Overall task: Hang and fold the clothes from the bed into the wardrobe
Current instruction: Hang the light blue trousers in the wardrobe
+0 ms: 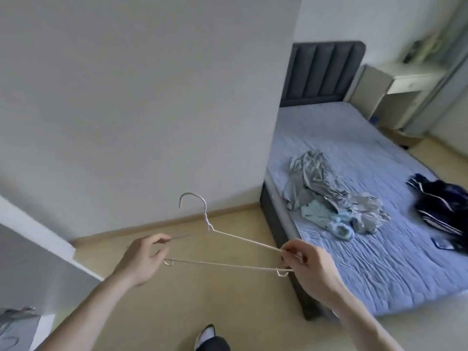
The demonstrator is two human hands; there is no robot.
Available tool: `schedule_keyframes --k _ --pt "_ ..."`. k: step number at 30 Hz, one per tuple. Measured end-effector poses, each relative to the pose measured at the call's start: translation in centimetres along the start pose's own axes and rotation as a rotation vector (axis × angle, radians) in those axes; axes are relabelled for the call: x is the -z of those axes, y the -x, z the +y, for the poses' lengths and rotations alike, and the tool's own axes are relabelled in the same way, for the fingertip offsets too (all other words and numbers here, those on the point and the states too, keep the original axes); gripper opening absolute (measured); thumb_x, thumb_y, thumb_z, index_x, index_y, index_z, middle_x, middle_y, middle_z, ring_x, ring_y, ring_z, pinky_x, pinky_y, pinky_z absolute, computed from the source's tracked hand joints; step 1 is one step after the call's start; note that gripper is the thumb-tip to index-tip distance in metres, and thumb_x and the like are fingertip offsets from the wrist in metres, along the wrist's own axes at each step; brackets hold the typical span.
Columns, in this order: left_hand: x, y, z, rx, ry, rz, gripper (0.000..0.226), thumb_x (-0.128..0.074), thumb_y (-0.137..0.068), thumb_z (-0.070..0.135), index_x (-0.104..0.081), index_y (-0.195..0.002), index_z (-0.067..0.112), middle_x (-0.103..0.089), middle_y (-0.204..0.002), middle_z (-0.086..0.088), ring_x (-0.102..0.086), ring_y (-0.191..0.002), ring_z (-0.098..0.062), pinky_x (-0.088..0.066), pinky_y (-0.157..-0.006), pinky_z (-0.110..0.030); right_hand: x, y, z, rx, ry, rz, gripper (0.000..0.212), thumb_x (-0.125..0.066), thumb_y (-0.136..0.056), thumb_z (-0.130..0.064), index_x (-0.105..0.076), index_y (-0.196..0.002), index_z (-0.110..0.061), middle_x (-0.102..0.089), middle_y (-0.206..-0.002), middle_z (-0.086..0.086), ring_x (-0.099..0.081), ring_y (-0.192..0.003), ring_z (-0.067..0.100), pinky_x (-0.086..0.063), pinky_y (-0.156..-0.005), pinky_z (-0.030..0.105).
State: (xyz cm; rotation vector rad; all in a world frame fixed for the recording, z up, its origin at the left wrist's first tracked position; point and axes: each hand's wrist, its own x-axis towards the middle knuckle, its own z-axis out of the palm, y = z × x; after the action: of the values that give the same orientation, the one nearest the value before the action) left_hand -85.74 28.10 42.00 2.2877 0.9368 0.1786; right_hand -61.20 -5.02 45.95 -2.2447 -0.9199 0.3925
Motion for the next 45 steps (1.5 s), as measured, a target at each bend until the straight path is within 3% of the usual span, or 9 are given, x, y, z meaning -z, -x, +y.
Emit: schedule_keyframes --k 2,5,14,17,21,26,31,39,45 --pt "-3.2 -2.7 4.4 -0.05 0.03 -0.099 0.014 -0.07 -0.096 0.024 -0.072 -0.091 0.036 -0.075 -0.092 0.019 -0.071 -0.095 -0.01 -0.054 -0.088 -0.035 3.5 1.4 4.1 -0.094 0.0 0.09 0.01 -0.068 -0.093 -0.033 -0.066 -0.084 -0.037 -0.07 -0.074 -0.021 -0.059 -0.061 0.002 -0.039 -0.052 0.015" --pt "-8.3 -6.3 11.2 -0.136 0.055 -0.235 0.015 -0.067 -0.098 0.031 -0.072 -0.085 0.035 -0.074 -0.083 0.018 -0.067 -0.08 -0.001 -0.048 -0.077 -0.018 8.5 3.4 10.3 -0.268 0.024 0.18 0.015 -0.066 -0.095 -0.031 -0.065 -0.081 -0.036 -0.07 -0.075 -0.02 -0.054 -0.056 0.004 -0.033 -0.049 0.015" --pt "-25.6 -15.3 29.4 -0.241 0.211 -0.367 0.025 -0.066 -0.098 0.007 -0.072 -0.074 0.014 -0.07 -0.069 -0.007 -0.059 -0.063 -0.008 -0.045 -0.062 -0.017 18.7 1.8 24.9 -0.419 0.152 0.161 0.019 -0.065 -0.095 -0.035 -0.067 -0.077 -0.029 -0.067 -0.075 -0.02 -0.051 -0.085 0.006 -0.042 -0.073 0.02" --pt "-31.7 -18.7 34.5 -0.244 0.223 -0.371 0.023 -0.068 -0.096 0.009 -0.073 -0.075 0.016 -0.073 -0.07 0.002 -0.062 -0.064 -0.004 -0.045 -0.061 -0.012 21.4 0.3 29.9 -0.511 0.002 0.159 0.022 -0.063 -0.098 -0.031 -0.061 -0.079 -0.02 -0.064 -0.068 -0.004 -0.051 -0.066 0.007 -0.047 -0.067 0.029" --pt "-39.2 -22.8 40.7 -0.26 0.139 -0.513 0.014 -0.071 -0.096 0.029 -0.074 -0.082 0.028 -0.074 -0.079 0.018 -0.068 -0.077 0.0 -0.051 -0.072 -0.02 25.0 -1.1 35.6 -0.582 -0.043 0.176 0.023 -0.064 -0.097 -0.034 -0.067 -0.08 -0.018 -0.057 -0.061 0.001 -0.04 -0.051 0.007 -0.034 -0.054 0.029" --pt "-47.6 -27.2 47.2 -0.099 0.151 -0.516 0.011 -0.068 -0.098 0.031 -0.07 -0.104 0.022 -0.072 -0.104 0.005 -0.066 -0.104 -0.016 -0.05 -0.089 -0.028 29.7 -2.5 43.2 -0.686 -0.115 0.245 0.025 -0.063 -0.096 -0.032 -0.071 -0.076 -0.021 -0.057 -0.058 0.003 -0.04 -0.047 0.005 -0.03 -0.05 0.025" --pt "-54.0 -31.6 49.5 0.067 -0.104 -0.592 0.035 -0.064 -0.097 0.031 -0.059 -0.13 0.016 -0.056 -0.133 -0.005 -0.058 -0.116 -0.024 -0.043 -0.084 -0.026 32.2 -6.6 51.5 -0.725 -0.124 0.195 0.032 -0.063 -0.097 -0.034 -0.061 -0.067 -0.025 -0.05 -0.051 -0.008 -0.039 -0.046 0.006 -0.028 -0.048 0.025" --pt "-66.2 -36.4 51.1 0.017 -0.373 -0.741 0.03 -0.06 -0.097 0.033 -0.058 -0.125 0.021 -0.044 -0.139 -0.003 -0.054 -0.119 -0.021 -0.039 -0.088 -0.024 32.7 -13.9 66.2 -0.84 -0.219 0.176 0.034 -0.059 -0.101 -0.035 -0.065 -0.077 -0.012 -0.048 -0.05 -0.005 -0.036 -0.044 0.007 -0.026 -0.045 0.024" --pt "-75.8 -43.9 50.1 -0.063 -0.444 -0.773 0.032 -0.059 -0.095 0.037 -0.057 -0.126 0.03 -0.04 -0.139 0.008 -0.056 -0.111 -0.017 -0.044 -0.088 -0.028 28.7 -18.9 72.9 -0.881 -0.233 0.267 0.033 -0.058 -0.102 -0.033 -0.067 -0.073 -0.018 -0.052 -0.056 0.004 -0.041 -0.046 0.007 -0.033 -0.049 0.028"
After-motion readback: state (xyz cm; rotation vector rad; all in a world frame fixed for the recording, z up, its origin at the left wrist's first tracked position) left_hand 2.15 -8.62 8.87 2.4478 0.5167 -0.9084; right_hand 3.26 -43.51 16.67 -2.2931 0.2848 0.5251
